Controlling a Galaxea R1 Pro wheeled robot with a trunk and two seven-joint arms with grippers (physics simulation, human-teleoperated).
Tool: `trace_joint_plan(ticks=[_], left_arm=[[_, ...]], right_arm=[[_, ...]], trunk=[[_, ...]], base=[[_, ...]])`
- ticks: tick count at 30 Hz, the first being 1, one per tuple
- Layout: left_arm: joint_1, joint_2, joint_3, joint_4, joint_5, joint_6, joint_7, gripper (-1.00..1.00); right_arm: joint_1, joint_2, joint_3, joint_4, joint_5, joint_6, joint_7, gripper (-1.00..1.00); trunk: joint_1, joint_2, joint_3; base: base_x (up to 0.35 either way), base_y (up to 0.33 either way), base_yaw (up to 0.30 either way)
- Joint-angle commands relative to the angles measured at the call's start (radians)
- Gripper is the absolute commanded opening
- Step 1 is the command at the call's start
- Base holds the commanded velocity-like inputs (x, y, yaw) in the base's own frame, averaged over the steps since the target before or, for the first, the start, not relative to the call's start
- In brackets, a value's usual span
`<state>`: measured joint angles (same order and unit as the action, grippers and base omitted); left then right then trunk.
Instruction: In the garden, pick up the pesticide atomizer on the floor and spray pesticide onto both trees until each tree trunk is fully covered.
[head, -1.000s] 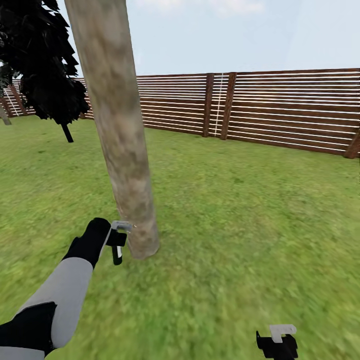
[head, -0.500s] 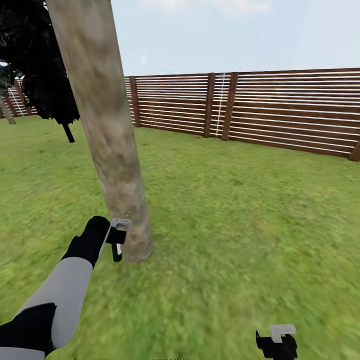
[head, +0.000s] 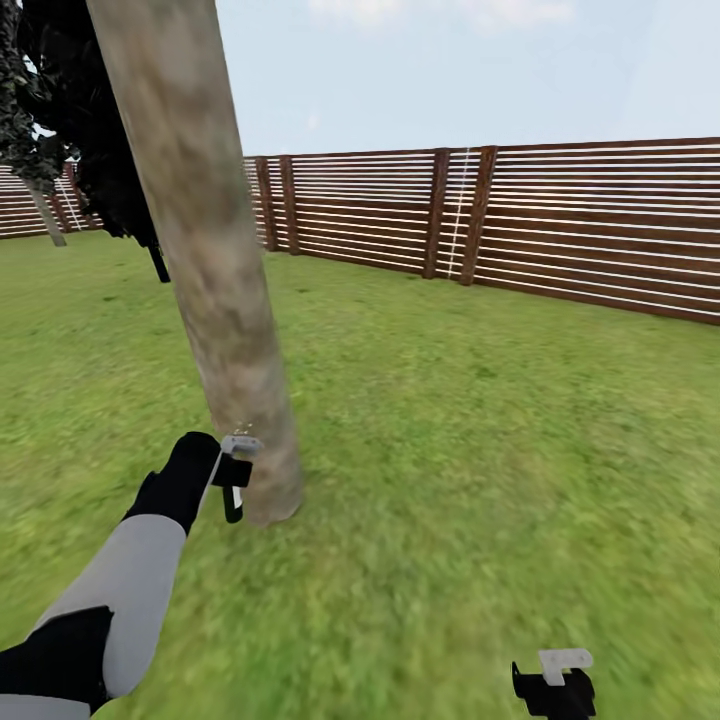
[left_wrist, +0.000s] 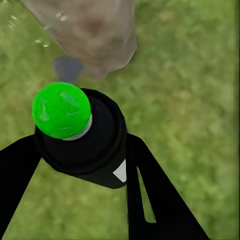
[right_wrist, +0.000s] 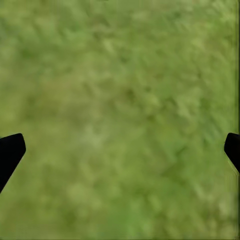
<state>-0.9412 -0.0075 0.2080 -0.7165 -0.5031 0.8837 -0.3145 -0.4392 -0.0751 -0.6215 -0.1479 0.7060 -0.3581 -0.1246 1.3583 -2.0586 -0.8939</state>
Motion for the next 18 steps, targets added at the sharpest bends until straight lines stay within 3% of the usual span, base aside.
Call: trace_joint_plan(ticks=[1, 6, 10, 12, 14, 15, 16, 18], left_arm=[[-0.001, 0.001, 0.004, -0.001, -0.009, 0.003, -0.009, -1.0], [0.0, 0.005, 0.005, -0.002, -0.009, 0.004, -0.009, -1.0], [0.008, 0.018, 0.011, -0.04, -0.011, 0.006, -0.009, -1.0], [0.007, 0.04, 0.012, -0.047, -0.011, 0.006, -0.009, -1.0], [0.0, 0.114, 0.013, -0.049, -0.008, 0.007, -0.014, -1.0], [-0.002, 0.135, 0.013, -0.049, -0.005, 0.007, -0.015, -1.0], [-0.003, 0.149, 0.012, -0.049, -0.002, 0.007, -0.016, -1.0], [0.0, 0.146, 0.007, -0.049, -0.002, 0.007, -0.017, -1.0]], right_arm=[[-0.001, 0.0, -0.006, 0.002, 0.01, -0.004, -0.004, 1.0], [-0.001, 0.0, -0.006, 0.002, 0.01, -0.004, -0.004, 1.0], [-0.001, 0.001, -0.006, 0.002, 0.01, -0.004, -0.004, 1.0], [-0.001, 0.001, -0.006, 0.002, 0.011, -0.004, -0.004, 1.0], [-0.001, 0.002, -0.006, 0.002, 0.012, -0.004, -0.004, 1.0], [-0.001, 0.002, -0.006, 0.002, 0.012, -0.004, -0.004, 1.0], [-0.001, 0.002, -0.006, 0.002, 0.012, -0.004, -0.004, 1.0], [-0.001, 0.003, -0.006, 0.002, 0.012, -0.004, -0.004, 1.0]], trunk=[[0.0, 0.0, -0.001], [0.0, 0.0, -0.001], [0.0, 0.0, 0.0], [0.0, 0.0, 0.001], [0.0, 0.0, 0.002], [0.0, 0.0, 0.002], [0.0, 0.0, 0.003], [0.0, 0.0, 0.004]], base=[[0.149, -0.242, 0.0], [0.011, -0.267, 0.0], [-0.207, -0.201, 0.044], [-0.099, -0.062, 0.197], [-0.015, -0.01, 0.24], [-0.005, -0.003, 0.245], [-0.002, -0.001, 0.247], [-0.001, 0.0, 0.247]])
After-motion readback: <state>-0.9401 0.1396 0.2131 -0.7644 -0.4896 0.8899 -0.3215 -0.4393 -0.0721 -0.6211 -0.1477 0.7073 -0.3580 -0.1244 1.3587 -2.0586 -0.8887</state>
